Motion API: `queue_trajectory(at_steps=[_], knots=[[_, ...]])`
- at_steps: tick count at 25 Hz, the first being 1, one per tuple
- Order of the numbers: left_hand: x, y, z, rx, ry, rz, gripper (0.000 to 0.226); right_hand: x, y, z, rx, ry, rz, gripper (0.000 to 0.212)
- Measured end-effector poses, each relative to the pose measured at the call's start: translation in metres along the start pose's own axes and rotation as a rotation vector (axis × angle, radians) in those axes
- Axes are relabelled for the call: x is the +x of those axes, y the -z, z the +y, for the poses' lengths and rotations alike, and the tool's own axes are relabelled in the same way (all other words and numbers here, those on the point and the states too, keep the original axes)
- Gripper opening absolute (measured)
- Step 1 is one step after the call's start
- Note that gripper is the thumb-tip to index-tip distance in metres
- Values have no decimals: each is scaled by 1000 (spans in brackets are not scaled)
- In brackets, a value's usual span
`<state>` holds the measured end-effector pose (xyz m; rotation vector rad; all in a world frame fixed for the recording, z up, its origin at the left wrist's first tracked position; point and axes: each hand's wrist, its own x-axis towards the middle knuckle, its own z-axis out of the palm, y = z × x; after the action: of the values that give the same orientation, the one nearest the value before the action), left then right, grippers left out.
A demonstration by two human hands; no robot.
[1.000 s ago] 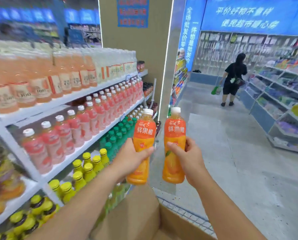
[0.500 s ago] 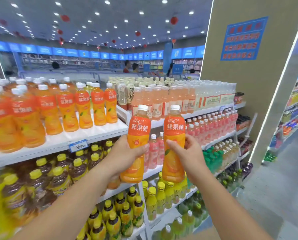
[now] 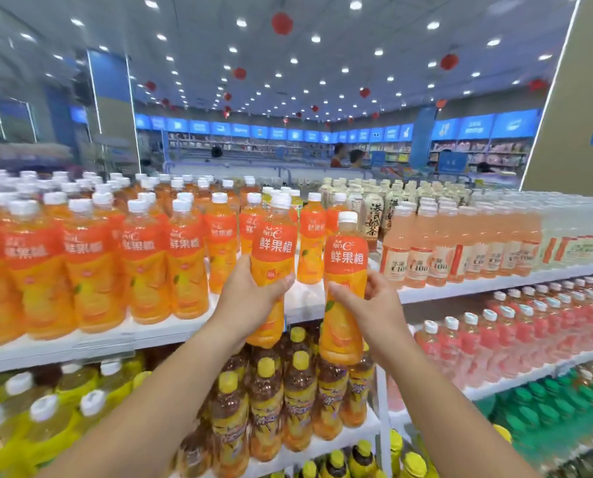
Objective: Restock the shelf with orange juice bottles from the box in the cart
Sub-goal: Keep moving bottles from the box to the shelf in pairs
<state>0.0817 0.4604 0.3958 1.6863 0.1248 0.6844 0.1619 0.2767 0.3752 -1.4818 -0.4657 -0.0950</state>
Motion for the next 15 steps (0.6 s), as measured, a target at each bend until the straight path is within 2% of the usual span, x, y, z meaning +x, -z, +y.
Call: queue_trajectory(at_steps=[7,15], knots=[[53,34,-41,210,-92,169,37,57,-63,29,47,32,-94,33],[69,20,-54,262,-92,288,46,115,-101,45,96,53,-259,46]])
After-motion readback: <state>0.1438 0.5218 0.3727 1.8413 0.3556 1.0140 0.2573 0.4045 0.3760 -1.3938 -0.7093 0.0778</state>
